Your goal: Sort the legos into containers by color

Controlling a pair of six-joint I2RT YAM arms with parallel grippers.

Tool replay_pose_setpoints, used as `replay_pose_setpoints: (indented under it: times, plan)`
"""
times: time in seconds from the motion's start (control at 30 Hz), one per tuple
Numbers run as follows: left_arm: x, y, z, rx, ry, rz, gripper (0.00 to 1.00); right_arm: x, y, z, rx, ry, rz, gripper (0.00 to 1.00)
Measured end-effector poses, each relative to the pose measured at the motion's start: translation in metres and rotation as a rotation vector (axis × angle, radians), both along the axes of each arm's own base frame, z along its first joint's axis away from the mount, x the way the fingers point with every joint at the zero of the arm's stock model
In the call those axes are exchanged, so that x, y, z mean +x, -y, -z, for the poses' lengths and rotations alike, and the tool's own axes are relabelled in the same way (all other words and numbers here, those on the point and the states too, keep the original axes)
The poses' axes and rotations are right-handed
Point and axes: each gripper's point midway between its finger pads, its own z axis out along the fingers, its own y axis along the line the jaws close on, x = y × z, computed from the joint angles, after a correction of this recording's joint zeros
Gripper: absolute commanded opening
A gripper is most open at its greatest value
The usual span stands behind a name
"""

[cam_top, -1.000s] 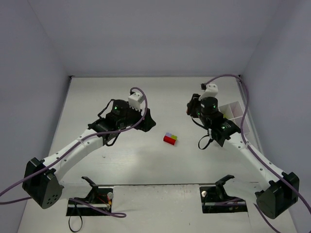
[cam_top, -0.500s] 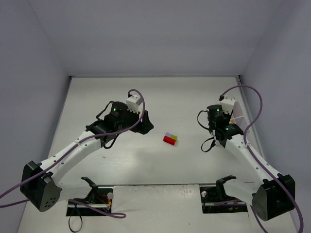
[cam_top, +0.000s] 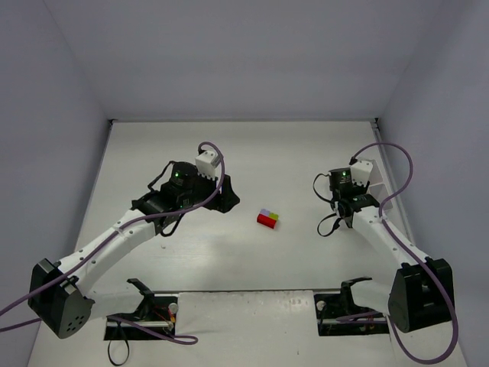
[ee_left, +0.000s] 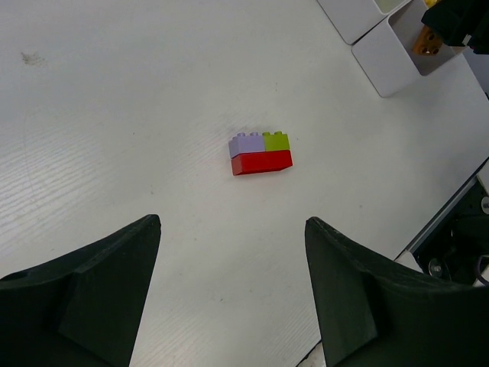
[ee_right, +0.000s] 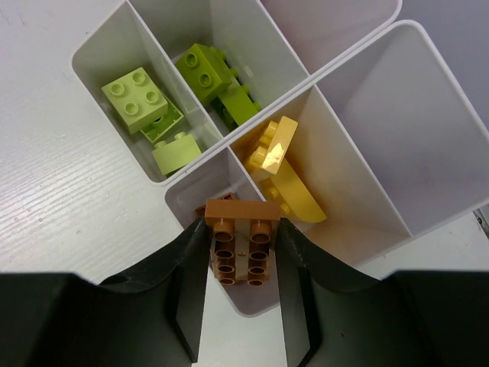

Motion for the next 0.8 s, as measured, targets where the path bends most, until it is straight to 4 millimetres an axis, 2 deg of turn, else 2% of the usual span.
replay_pose_setpoints:
  times: [0.03,0.07,0.47,0.8]
  plan:
    - [-0.0002,-0.0005,0.0015,0.003,-0.003,-0.001,0.70,-0.0001,-0.0001,0.0006,0.001,0.000,0.001,0.15]
    - [-0.0006,-0.0009,0.0028,0.005,-0.005,-0.001,0.70,0.0003,-0.0002,0.0005,0.003,0.002,0.002,0.21]
    - [-0.0007,-0.0010,0.0031,0.007,-0.005,-0.001,0.70,0.0037,-0.0013,-0.0012,0.017,0.026,0.015,0.46]
    - [-0.0004,-0.0007,0.0043,0.009,-0.008,0.000,0.70,0.0045,-0.0061,0.0005,0.032,0.017,-0.014,0.47]
